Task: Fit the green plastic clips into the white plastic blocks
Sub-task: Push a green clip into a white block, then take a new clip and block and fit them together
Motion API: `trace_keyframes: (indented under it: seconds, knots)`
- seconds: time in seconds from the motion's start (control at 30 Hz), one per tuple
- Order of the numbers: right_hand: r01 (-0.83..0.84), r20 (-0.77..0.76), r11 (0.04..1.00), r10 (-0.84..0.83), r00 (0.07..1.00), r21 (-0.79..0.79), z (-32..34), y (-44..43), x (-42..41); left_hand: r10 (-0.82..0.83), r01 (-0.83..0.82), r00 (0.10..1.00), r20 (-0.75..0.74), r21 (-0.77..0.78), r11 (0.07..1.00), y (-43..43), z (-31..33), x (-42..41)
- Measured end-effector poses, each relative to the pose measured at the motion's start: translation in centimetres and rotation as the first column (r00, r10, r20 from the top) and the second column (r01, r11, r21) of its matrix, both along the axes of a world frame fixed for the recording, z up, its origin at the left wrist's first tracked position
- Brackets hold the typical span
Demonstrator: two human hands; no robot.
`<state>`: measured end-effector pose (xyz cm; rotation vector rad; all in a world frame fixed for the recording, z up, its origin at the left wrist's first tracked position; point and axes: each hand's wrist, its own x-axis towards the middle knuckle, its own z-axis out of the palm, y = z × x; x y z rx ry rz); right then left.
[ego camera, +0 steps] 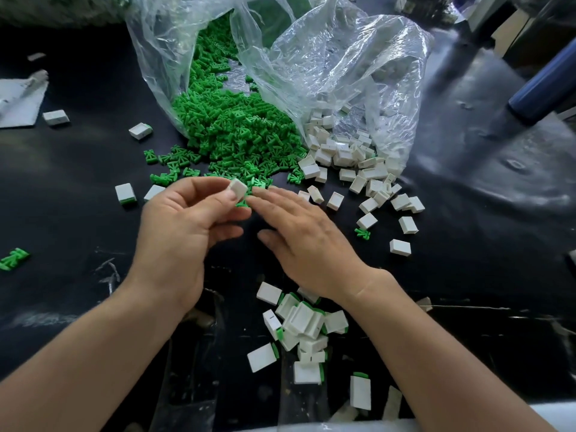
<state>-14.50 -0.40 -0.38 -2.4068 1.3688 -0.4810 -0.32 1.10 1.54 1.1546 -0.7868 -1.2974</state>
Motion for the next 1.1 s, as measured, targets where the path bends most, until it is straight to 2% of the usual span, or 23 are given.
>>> trace_keyframes:
  seconds: [0.07, 0.1, 0.2, 0.27, 0.5, 0.63, 0.7, 0.8, 0.97, 1.1]
  knots:
    - [-0.039, -0.123, 0.999, 0.039, 0.992, 0.002, -0.3, -0.1, 0.3, -0.012, 0.012, 1.000, -0.021, 0.023, 1.000, 0.0, -0.1, 0.1]
    - [-0.029, -0.138, 1.000, 0.028, 0.990, -0.006, -0.3, -0.1, 0.2, -0.018, 0.019, 1.000, -0.021, 0.032, 0.999, 0.0, -0.1, 0.0]
    - [0.053, -0.050, 0.997, -0.055, 0.997, -0.051, 0.1, 0.0, -0.4, -0.022, 0.022, 1.000, -0.003, 0.037, 0.999, -0.1, -0.2, -0.1]
    - [0.093, -0.055, 0.995, -0.095, 0.994, -0.039, 0.3, -0.1, -0.9, -0.024, 0.024, 1.000, 0.006, 0.032, 0.999, -0.1, -0.4, -0.1]
    - [0.112, -0.059, 0.994, -0.112, 0.992, 0.000, 0.3, -0.1, -1.3, -0.097, 0.097, 0.995, 0.016, 0.025, 0.995, 0.0, -0.4, -0.4]
    - [0.159, 0.037, 0.987, -0.158, 0.987, -0.014, 0.4, 0.2, -0.9, -0.076, 0.075, 0.997, 0.012, 0.020, 0.997, 0.0, -0.4, -0.2]
    - [0.115, 0.031, 0.993, -0.114, 0.993, -0.009, 0.5, 0.4, -0.5, -0.075, 0.075, 0.997, 0.007, 0.018, 0.997, 0.0, -0.4, -0.3]
    - [0.012, -0.086, 1.000, -0.013, 0.996, -0.014, 0.4, 0.4, 0.0, -0.101, 0.101, 0.995, -0.006, 0.015, 0.995, 0.0, -0.4, -0.4]
    - [0.066, 0.090, 0.996, -0.071, 0.993, 0.052, 0.8, 0.5, -0.7, -0.134, 0.135, 0.991, -0.021, 0.028, 0.990, 0.2, -0.2, -0.5]
    - [0.187, 0.328, 0.973, -0.222, 0.918, 0.136, 1.4, 0.6, -1.7, -0.152, 0.153, 0.988, -0.025, 0.048, 0.987, 0.3, -0.2, -0.4]
